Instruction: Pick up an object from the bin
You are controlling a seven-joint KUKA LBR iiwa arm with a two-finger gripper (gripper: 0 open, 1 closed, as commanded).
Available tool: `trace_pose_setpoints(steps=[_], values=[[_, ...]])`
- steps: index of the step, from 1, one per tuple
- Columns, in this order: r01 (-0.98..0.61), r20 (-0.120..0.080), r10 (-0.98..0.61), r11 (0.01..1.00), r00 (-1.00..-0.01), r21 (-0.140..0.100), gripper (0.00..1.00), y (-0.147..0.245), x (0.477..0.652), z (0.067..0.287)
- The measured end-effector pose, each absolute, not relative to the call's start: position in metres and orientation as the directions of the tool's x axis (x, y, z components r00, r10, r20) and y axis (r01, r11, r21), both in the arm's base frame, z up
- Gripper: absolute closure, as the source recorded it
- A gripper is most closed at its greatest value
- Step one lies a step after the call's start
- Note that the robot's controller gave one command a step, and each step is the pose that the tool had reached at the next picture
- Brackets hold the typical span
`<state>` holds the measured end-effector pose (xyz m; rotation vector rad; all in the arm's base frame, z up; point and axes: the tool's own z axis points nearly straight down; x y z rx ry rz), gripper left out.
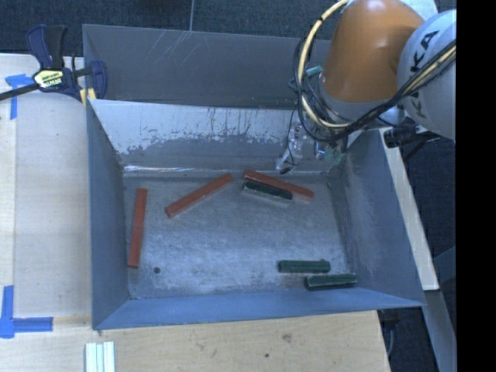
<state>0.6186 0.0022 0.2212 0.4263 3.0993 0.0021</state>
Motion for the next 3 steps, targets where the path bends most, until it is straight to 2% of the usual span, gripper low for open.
trace_pose_setpoints(steps=[1,2,3], values=[[0.271,-0.004,0.271,0.963,-0.963,0.001,0.00,0.002,0.617,0.216],[0.337,0.005,0.337,0.941,-0.941,-0.001,0.00,-0.011,0.596,0.085],[0.339,-0.004,0.339,0.941,-0.941,0.002,1.00,-0.011,0.599,0.090]])
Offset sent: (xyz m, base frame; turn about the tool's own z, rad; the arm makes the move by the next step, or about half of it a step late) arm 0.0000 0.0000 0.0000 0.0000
